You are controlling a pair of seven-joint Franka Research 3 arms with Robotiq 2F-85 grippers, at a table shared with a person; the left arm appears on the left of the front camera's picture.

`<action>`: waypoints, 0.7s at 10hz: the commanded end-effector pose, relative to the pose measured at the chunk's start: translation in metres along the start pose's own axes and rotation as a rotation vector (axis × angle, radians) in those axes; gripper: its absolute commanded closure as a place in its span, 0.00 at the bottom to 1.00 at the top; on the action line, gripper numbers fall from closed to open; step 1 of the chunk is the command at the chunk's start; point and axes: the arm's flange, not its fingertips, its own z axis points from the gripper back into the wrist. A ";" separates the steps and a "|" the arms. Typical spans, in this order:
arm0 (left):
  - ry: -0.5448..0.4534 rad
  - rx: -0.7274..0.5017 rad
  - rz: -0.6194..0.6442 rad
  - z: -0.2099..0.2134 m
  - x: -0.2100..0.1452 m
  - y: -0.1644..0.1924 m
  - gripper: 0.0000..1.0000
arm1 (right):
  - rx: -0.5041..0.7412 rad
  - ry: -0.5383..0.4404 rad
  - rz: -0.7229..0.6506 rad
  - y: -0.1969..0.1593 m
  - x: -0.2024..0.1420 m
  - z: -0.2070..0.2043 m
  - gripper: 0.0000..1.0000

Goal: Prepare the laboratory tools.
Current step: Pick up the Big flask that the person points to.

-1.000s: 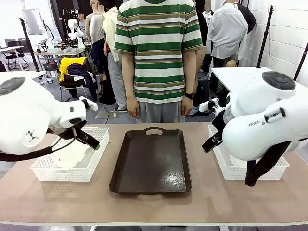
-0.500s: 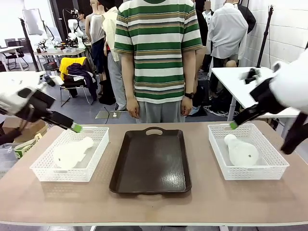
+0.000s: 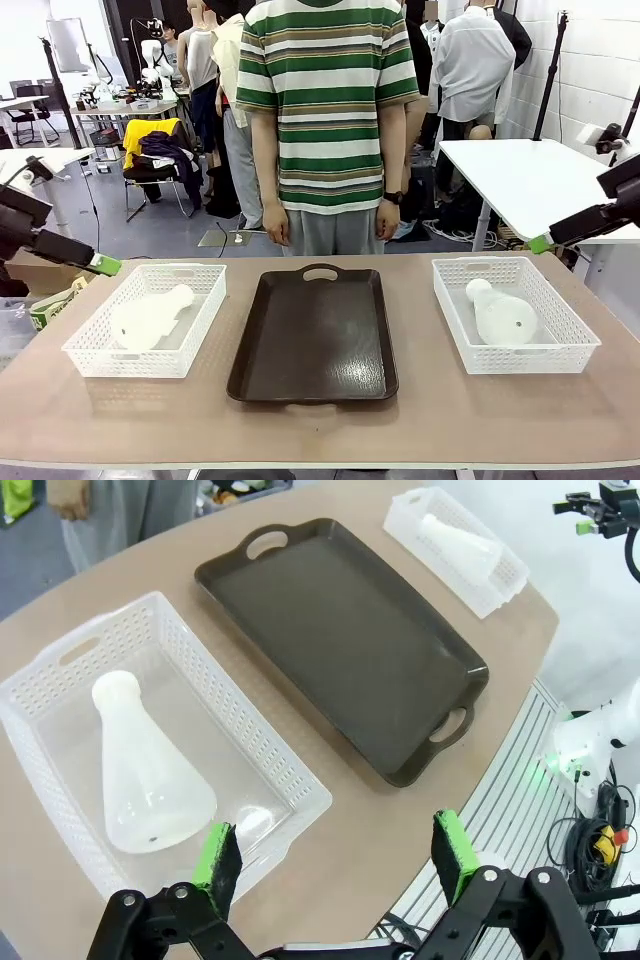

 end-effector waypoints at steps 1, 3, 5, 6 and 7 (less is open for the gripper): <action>-0.002 -0.022 -0.016 -0.008 -0.007 -0.005 0.00 | 0.039 -0.006 0.016 -0.003 0.003 -0.004 0.00; -0.001 -0.056 -0.028 -0.011 -0.002 -0.006 0.00 | 0.045 0.000 0.023 -0.004 0.007 -0.007 0.00; -0.001 -0.065 -0.035 -0.010 -0.003 -0.006 0.00 | 0.048 0.010 0.021 -0.005 0.009 -0.013 0.00; -0.003 -0.075 -0.040 -0.010 -0.002 -0.006 0.00 | 0.048 0.009 0.016 -0.006 0.008 -0.014 0.00; -0.007 -0.076 -0.043 -0.010 -0.002 -0.008 0.00 | 0.048 0.011 0.015 -0.006 0.008 -0.013 0.00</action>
